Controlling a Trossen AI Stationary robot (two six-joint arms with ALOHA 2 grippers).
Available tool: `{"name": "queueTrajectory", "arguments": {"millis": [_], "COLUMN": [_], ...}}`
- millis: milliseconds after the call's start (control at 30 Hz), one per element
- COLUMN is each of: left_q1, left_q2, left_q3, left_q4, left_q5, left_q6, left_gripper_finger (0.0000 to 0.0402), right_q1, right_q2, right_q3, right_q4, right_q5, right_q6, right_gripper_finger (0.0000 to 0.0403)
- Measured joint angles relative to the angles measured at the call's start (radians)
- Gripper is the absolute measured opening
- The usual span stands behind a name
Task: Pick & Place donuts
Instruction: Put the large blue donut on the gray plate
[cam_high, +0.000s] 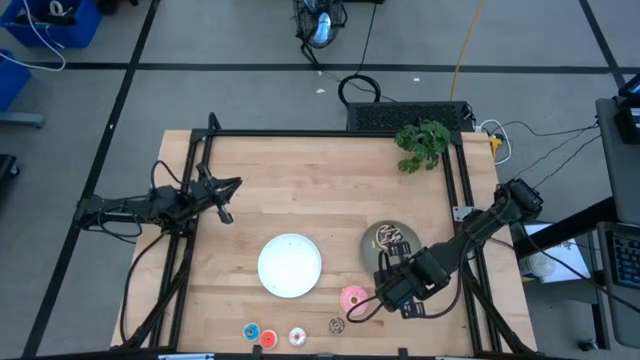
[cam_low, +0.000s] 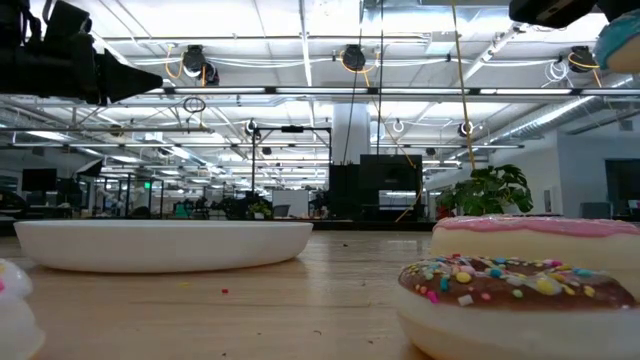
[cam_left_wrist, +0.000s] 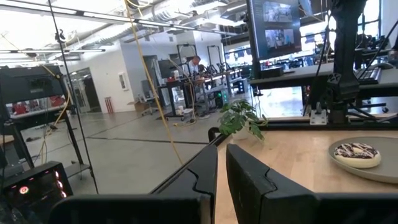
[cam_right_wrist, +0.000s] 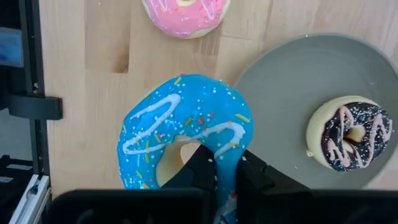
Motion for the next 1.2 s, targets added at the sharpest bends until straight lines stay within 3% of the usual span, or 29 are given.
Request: {"name": "queueTrajectory", "arguments": {"millis": [433, 733, 1200], "left_q1": [0.000, 0.000, 0.000], "left_q2": [0.000, 0.000, 0.000], "left_q3": [0.000, 0.000, 0.000], "left_q4": [0.001, 0.005, 0.006], "left_q5": [0.000, 0.000, -0.009], "left_q6": [0.000, 0.003, 0.010], "left_gripper_finger": [0.0042, 0.0042, 0.0042], "right_q1": [0.000, -0.013, -0.111], "right_q2": [-0.001, -0.019, -0.296], "right_q3": [-0.006, -0.105, -0.429], "right_q4": [0.021, 0.057, 0.177], "right_q5": [0.015, 0.041, 0.039], "right_q6": [0.007, -0.081, -0.021], "right_gripper_finger": [0.0020, 0.0019, 0.0011]}}
